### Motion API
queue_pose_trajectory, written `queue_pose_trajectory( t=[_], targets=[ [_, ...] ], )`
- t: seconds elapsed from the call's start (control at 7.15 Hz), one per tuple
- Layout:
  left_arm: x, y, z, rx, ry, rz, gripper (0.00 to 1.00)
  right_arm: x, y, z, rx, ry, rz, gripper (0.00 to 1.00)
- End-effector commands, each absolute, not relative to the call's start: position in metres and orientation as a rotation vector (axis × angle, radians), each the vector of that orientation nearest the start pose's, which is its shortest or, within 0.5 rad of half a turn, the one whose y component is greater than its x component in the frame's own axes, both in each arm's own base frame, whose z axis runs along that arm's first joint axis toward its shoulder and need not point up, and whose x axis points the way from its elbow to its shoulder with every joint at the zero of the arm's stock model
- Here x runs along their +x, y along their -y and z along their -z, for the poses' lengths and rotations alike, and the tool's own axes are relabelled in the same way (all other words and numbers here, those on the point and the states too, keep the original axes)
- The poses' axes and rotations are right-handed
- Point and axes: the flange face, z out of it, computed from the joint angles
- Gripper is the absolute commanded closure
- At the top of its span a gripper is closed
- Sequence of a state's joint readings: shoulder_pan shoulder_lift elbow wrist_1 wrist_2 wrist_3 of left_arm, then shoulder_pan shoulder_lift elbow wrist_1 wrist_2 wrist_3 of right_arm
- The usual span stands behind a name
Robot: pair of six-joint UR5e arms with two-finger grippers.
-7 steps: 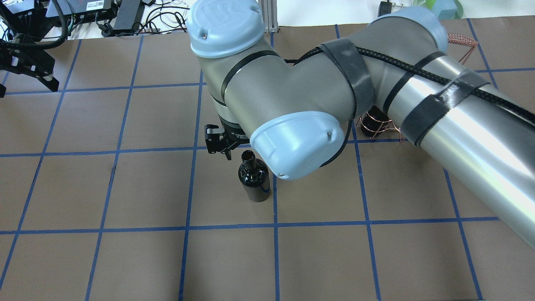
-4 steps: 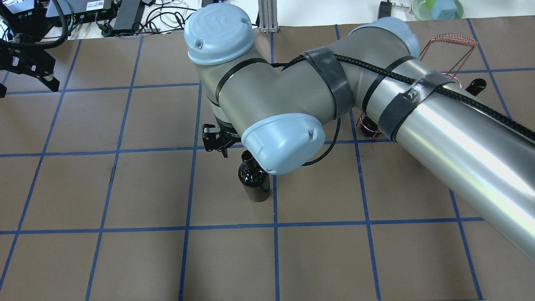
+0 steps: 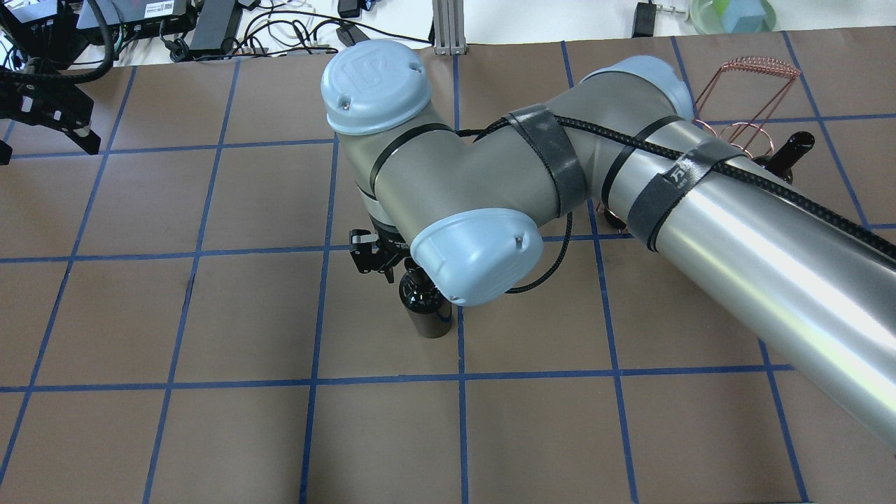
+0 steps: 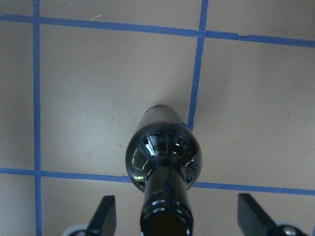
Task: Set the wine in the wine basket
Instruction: 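Lower the right gripper and grasp the bottle neck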
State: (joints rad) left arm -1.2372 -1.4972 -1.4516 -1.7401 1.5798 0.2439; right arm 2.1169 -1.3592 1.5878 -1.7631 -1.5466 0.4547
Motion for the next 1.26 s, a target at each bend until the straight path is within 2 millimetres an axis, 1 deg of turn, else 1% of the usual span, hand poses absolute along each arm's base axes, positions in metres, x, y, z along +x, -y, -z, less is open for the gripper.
queue_pose_trajectory(
  t=[0.0,0.28,0.42,0.56,0.84,1.12],
  targets=[
    [0.023,0.473,-0.563,-0.142,-3.127,0.027,0.00,0.414,0.414,-0.387,-0.139,-3.099,-0.074,0.33],
    [0.023,0.473,-0.561,-0.139,-3.130,0.026,0.00,0.416,0.417,-0.383,-0.137,-3.094,-0.064,0.34],
    [0.023,0.472,-0.562,-0.142,-3.130,0.029,0.00,0.416,0.417,-0.380,-0.134,-3.098,-0.082,0.40],
    [0.023,0.472,-0.561,-0.142,-3.129,0.026,0.00,0.416,0.417,-0.380,-0.132,-3.099,-0.082,0.41],
    [0.023,0.472,-0.561,-0.139,-3.127,0.025,0.00,0.417,0.418,-0.377,-0.132,-3.101,-0.085,0.49],
    [0.023,0.471,-0.562,-0.142,-3.126,0.024,0.00,0.417,0.419,-0.376,-0.134,-3.104,-0.088,0.53]
  ],
)
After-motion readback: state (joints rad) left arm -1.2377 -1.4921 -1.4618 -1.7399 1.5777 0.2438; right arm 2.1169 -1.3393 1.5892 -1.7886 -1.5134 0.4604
